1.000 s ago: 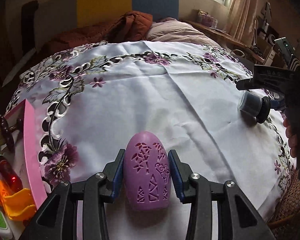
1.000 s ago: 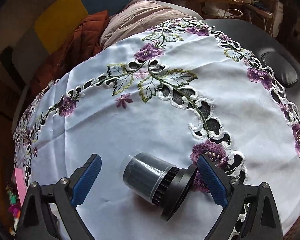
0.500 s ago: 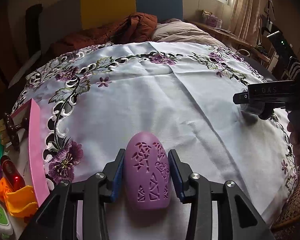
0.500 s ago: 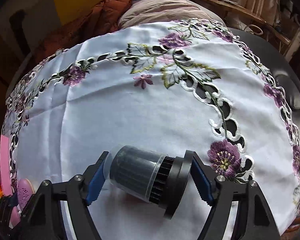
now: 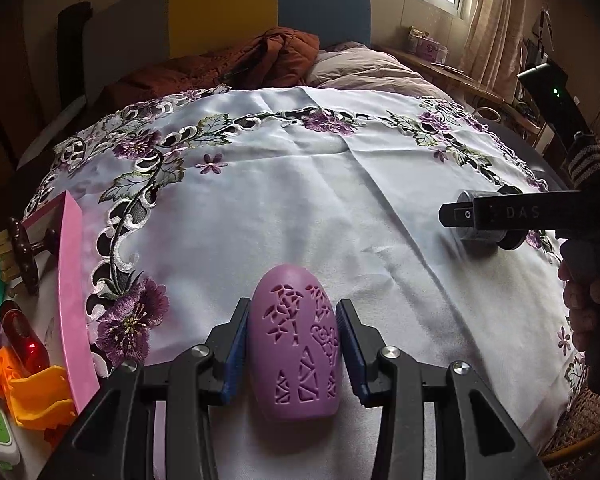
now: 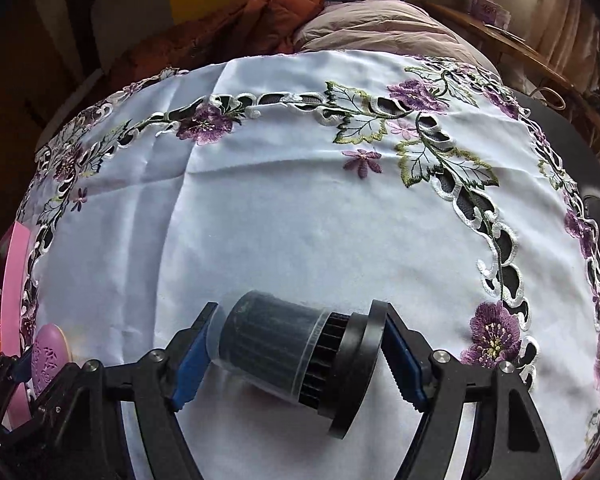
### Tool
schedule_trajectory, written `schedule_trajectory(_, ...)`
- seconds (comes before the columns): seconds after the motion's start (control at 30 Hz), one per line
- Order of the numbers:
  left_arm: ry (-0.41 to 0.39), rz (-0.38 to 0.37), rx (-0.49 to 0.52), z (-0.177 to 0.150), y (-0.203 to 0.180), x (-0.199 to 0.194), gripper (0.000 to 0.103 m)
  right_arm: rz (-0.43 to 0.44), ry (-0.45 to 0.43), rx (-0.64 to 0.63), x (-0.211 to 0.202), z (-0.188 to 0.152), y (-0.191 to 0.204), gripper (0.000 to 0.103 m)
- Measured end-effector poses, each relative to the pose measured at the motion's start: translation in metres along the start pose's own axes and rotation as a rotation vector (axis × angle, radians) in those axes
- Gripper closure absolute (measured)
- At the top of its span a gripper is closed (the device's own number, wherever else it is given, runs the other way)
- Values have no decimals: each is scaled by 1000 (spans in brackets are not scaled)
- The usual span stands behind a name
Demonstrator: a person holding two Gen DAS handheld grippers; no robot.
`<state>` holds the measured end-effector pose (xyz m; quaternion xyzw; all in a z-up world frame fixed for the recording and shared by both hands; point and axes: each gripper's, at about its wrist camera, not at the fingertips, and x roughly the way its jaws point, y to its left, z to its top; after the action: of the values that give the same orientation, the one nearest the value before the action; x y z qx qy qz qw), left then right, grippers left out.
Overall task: Organize rigid objects
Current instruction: 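Carry the purple sponge into the tray with the left tool and release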
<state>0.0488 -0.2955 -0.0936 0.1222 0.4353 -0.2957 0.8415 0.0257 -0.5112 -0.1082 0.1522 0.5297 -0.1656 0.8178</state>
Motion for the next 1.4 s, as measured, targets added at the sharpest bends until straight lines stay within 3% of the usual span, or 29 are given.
schedule_trajectory(0.5,-104,-6,-39,6,12,-54,61,-38,5,-27,5,-2,2,28)
schedule_trajectory(0.87,-147,29,-123,-3,47,-96,61,-43,-1,-50,6,-4,4,28)
schedule_trajectory(1.17,-147,72,-196,-30,91,-124,61,-63,0,-70,5,-5,7,29)
schedule_trajectory(1.4,-113,133,-320,-71,148,-148,61,-69,-3,-84,5,-6,9,29)
